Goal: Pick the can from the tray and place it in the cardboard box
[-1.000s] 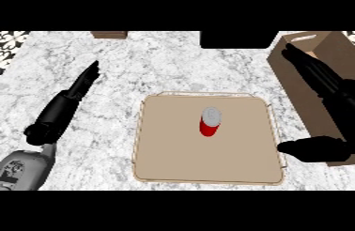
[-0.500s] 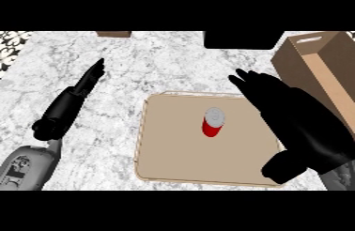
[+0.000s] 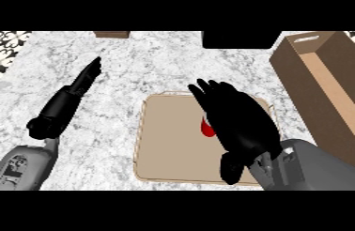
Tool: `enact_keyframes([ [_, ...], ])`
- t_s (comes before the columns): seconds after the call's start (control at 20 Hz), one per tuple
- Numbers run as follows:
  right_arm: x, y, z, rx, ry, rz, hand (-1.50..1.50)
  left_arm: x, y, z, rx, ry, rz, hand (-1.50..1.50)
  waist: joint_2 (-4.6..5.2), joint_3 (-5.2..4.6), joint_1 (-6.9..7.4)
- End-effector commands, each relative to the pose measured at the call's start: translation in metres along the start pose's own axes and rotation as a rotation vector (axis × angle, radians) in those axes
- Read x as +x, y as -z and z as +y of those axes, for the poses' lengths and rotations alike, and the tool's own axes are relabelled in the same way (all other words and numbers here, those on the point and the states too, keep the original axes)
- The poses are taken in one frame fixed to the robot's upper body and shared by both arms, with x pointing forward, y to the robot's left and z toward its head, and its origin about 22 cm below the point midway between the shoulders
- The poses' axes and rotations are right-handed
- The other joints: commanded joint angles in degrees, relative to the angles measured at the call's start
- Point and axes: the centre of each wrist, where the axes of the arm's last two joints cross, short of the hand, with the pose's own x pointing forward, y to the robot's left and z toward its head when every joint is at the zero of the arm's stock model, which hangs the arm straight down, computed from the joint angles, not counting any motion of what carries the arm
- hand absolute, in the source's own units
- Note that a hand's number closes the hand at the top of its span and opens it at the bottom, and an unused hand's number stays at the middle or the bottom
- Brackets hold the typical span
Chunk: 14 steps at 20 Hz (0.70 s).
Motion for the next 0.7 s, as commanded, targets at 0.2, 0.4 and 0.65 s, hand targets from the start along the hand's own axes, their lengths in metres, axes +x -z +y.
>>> enact_keyframes([
  [0.2, 0.030, 0.024, 0.023, 0.072, -0.054, 0.158, -1.50, -0.001, 0.001, 0.008, 0.000, 0.009, -0.015, 0.00, 0.07, 0.07, -0.48],
  [0.4, 0.035, 0.033, 0.022, 0.040, -0.113, 0.206, -1.50, 0.006, -0.001, 0.003, -0.009, 0.002, 0.002, 0.00, -0.04, 0.08, -0.39],
  [0.65, 0.025, 0.037, 0.032, 0.041, -0.111, 0.220, -1.50, 0.003, -0.015, 0.004, -0.010, -0.002, 0.009, 0.00, -0.04, 0.11, -0.40],
])
